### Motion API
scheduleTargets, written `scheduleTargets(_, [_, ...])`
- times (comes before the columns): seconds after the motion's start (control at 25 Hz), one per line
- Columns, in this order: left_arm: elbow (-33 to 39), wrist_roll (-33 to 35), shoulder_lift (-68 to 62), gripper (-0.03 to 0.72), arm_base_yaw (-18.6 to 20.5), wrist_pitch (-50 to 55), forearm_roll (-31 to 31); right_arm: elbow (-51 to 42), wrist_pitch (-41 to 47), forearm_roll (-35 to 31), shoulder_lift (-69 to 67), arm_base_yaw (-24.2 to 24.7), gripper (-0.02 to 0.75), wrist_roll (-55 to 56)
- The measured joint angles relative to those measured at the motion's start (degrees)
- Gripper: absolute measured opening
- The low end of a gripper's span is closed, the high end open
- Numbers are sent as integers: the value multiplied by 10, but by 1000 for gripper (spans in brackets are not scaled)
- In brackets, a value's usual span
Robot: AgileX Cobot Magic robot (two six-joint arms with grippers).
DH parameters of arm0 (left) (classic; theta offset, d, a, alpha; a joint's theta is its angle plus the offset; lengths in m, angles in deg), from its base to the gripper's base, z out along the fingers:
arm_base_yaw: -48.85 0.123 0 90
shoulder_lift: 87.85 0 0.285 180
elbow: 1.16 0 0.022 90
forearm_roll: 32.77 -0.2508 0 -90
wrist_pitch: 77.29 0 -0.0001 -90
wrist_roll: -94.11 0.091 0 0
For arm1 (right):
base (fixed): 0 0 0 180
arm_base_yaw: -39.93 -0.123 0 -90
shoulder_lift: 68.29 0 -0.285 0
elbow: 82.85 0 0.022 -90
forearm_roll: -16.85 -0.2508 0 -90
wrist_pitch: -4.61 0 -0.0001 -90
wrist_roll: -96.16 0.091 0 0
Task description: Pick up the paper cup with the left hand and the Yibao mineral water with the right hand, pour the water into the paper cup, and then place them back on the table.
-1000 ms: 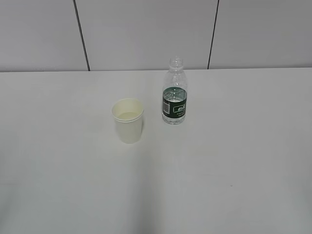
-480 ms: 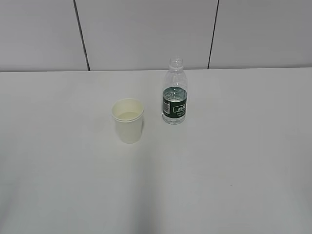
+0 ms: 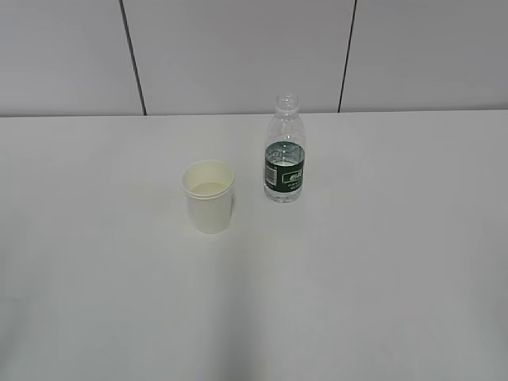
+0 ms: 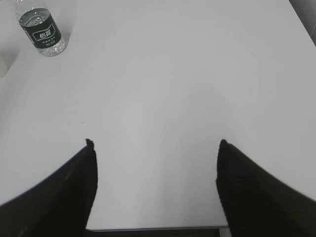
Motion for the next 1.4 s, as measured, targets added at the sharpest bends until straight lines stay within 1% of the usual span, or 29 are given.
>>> scheduleTargets(1.4, [0, 0, 0, 433, 0, 0, 0, 0, 0, 0, 0, 0, 585, 0])
